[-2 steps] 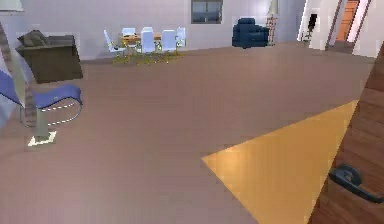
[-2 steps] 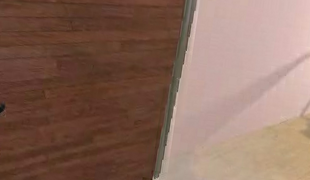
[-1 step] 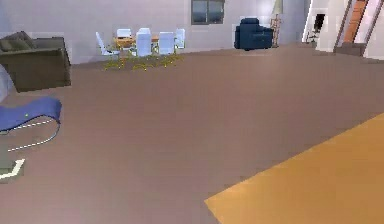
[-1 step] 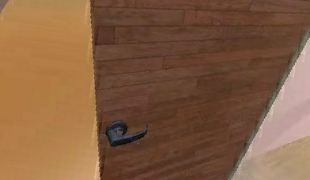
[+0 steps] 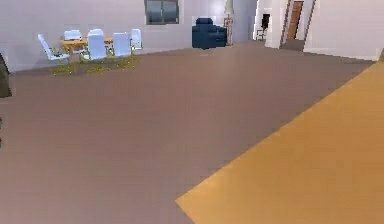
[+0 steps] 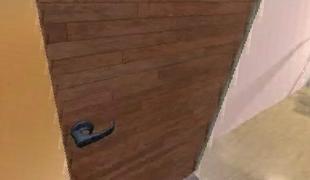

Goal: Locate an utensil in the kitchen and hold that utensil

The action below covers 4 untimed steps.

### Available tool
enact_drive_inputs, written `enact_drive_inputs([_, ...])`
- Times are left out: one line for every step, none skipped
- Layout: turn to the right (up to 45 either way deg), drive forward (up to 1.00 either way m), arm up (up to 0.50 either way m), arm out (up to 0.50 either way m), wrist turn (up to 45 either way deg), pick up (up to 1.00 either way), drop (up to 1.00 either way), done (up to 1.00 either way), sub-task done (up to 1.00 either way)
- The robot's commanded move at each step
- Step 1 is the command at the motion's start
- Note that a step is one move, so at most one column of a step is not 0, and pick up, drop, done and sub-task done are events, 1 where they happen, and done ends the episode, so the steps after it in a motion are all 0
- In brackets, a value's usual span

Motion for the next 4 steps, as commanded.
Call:
enact_drive_inputs([0.0, 0.20, 0.00, 0.00, 0.0, 0.00, 0.00, 0.00, 0.00])
enact_drive_inputs([36.0, 0.00, 0.00, 0.00, 0.0, 0.00, 0.00, 0.00, 0.00])
enact_drive_inputs([0.0, 0.70, 0.00, 0.00, 0.0, 0.00, 0.00, 0.00, 0.00])
enact_drive_inputs([45.0, 0.00, 0.00, 0.00, 0.0, 0.00, 0.00, 0.00, 0.00])
